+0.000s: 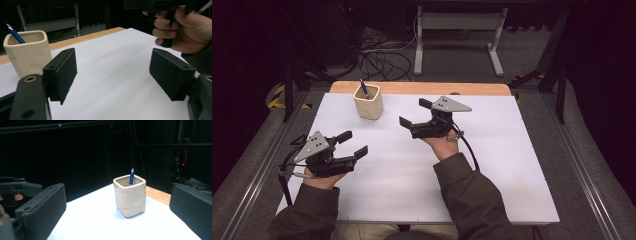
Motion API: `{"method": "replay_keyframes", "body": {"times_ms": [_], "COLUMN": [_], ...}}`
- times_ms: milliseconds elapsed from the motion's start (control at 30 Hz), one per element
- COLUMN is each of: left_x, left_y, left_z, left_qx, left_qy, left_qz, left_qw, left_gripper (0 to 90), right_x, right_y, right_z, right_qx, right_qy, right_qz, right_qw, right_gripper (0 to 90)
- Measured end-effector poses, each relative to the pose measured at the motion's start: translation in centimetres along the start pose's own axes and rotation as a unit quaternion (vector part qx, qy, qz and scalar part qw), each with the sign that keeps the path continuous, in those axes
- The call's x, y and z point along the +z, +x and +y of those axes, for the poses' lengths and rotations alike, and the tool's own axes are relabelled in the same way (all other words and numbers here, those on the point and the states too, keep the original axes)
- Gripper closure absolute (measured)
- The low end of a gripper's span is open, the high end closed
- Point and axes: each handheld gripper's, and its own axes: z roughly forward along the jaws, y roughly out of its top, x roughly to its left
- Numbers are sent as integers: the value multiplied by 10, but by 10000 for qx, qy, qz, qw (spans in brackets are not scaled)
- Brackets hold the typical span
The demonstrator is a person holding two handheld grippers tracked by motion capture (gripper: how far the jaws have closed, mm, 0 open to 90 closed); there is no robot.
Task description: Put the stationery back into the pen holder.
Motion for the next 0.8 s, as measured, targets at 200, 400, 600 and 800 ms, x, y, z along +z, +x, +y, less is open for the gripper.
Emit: {"method": "replay_keyframes", "body": {"times_ms": [200, 400, 600, 800], "left_x": [1, 0, 1, 2], "left_y": [-1, -1, -3, -2], "left_z": [1, 1, 3, 3], "left_qx": [25, 32, 42, 21], "left_qy": [14, -7, 20, 27], "left_qz": [-8, 12, 13, 55], "left_qw": [10000, 10000, 10000, 10000], "left_gripper": [226, 218, 201, 172], "right_x": [-18, -36, -51, -66], "right_y": [-1, -2, -7, -9], "right_z": [0, -1, -8, -11], "right_qx": [5, -24, 52, 67], "right_qy": [0, 44, 159, 148], "right_qz": [-81, -182, -381, -457], "right_qw": [10000, 9998, 9991, 9988], "right_gripper": [12, 11, 5, 3]}}
